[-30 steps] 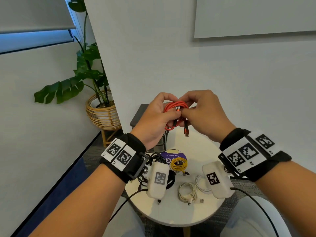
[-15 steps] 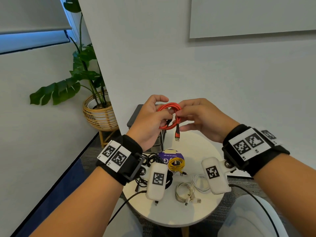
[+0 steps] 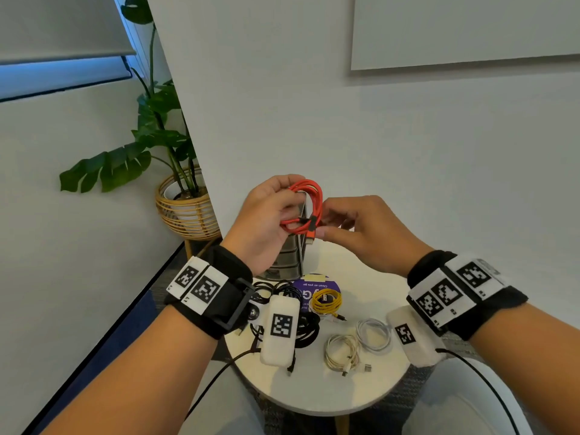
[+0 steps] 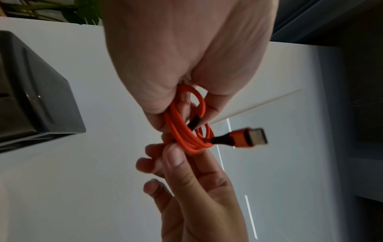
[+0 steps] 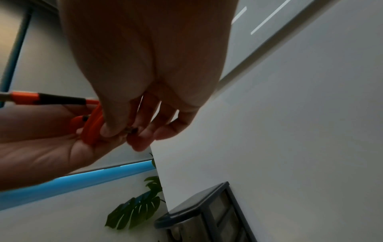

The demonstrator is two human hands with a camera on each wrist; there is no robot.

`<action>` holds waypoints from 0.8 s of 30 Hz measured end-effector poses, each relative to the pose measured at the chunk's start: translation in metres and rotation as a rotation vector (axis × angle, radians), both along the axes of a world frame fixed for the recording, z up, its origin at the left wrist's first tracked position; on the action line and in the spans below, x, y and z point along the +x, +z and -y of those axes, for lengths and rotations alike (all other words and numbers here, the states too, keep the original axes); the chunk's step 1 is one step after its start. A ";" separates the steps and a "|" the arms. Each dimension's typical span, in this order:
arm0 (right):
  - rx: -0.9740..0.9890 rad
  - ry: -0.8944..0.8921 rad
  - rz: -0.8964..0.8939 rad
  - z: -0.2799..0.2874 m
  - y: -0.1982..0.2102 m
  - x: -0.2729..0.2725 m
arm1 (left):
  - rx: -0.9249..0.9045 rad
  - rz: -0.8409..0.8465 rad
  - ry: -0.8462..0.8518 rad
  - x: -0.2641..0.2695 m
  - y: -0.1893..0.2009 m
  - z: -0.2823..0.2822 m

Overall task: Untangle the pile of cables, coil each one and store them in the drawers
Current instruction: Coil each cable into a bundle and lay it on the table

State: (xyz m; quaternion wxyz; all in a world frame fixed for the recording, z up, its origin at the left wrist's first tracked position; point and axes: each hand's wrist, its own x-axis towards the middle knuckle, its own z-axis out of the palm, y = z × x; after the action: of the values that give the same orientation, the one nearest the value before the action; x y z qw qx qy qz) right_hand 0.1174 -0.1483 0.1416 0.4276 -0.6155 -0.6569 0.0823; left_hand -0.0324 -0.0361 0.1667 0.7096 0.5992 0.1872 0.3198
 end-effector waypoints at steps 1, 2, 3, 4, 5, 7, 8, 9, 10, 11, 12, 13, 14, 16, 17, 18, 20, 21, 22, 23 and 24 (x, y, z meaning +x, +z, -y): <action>0.013 -0.029 0.008 0.000 -0.003 -0.001 | 0.007 0.013 0.021 -0.001 0.001 -0.003; 0.020 -0.055 0.005 0.000 -0.007 -0.001 | 0.020 0.020 0.047 -0.003 0.003 -0.006; 0.021 -0.081 -0.004 0.001 -0.010 -0.001 | 0.036 0.022 0.076 -0.005 0.005 -0.010; 0.023 -0.105 -0.017 0.001 -0.012 0.000 | 0.050 0.024 0.098 -0.006 0.007 -0.013; 0.024 -0.125 -0.029 0.002 -0.014 0.000 | 0.055 0.025 0.116 -0.007 0.008 -0.016; 0.016 -0.136 -0.048 0.002 -0.017 -0.001 | 0.049 0.023 0.124 -0.007 0.010 -0.018; 0.002 -0.130 -0.063 0.002 -0.019 -0.002 | 0.043 0.021 0.125 -0.006 0.009 -0.017; -0.025 -0.120 -0.086 0.002 -0.020 -0.002 | 0.033 0.022 0.120 -0.006 0.008 -0.015; -0.066 -0.109 -0.102 0.002 -0.022 -0.002 | 0.019 0.026 0.105 -0.006 0.006 -0.013; -0.119 -0.096 -0.095 0.003 -0.023 -0.001 | 0.006 0.031 0.082 -0.005 0.003 -0.011; -0.177 -0.085 -0.066 0.004 -0.023 0.001 | 0.000 0.030 0.058 -0.005 0.000 -0.008; -0.231 -0.074 -0.028 0.005 -0.021 0.003 | 0.006 0.017 0.039 -0.004 -0.003 -0.006; -0.272 -0.064 -0.006 0.005 -0.018 0.005 | 0.026 -0.009 0.029 -0.003 -0.005 -0.004; -0.282 -0.052 -0.107 0.003 -0.009 0.006 | 0.089 -0.081 0.021 -0.002 -0.009 0.000; -0.250 -0.051 -0.246 0.003 -0.003 0.004 | 0.112 -0.107 0.016 -0.001 -0.012 0.002; -0.207 -0.055 -0.390 0.002 0.003 0.001 | 0.126 -0.119 0.013 0.000 -0.013 0.004; -0.149 -0.089 -0.555 0.002 0.009 -0.008 | 0.138 -0.107 0.028 0.001 -0.016 0.005; -0.157 -0.117 -0.542 0.002 0.009 -0.012 | 0.147 -0.096 0.042 0.002 -0.017 0.005; -0.187 -0.139 -0.496 0.002 0.007 -0.017 | 0.164 -0.090 0.054 0.003 -0.017 0.004; -0.219 -0.150 -0.458 0.002 0.006 -0.021 | 0.185 -0.092 0.061 0.003 -0.018 0.004; -0.239 -0.150 -0.447 0.000 0.003 -0.024 | 0.204 -0.096 0.063 0.004 -0.018 0.004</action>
State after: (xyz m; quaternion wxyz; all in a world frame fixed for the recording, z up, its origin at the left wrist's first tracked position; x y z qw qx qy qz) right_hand 0.0934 -0.1488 0.1443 0.4913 -0.6752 -0.4843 0.2611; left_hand -0.0285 -0.0397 0.1485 0.6247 0.6768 0.2063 0.3304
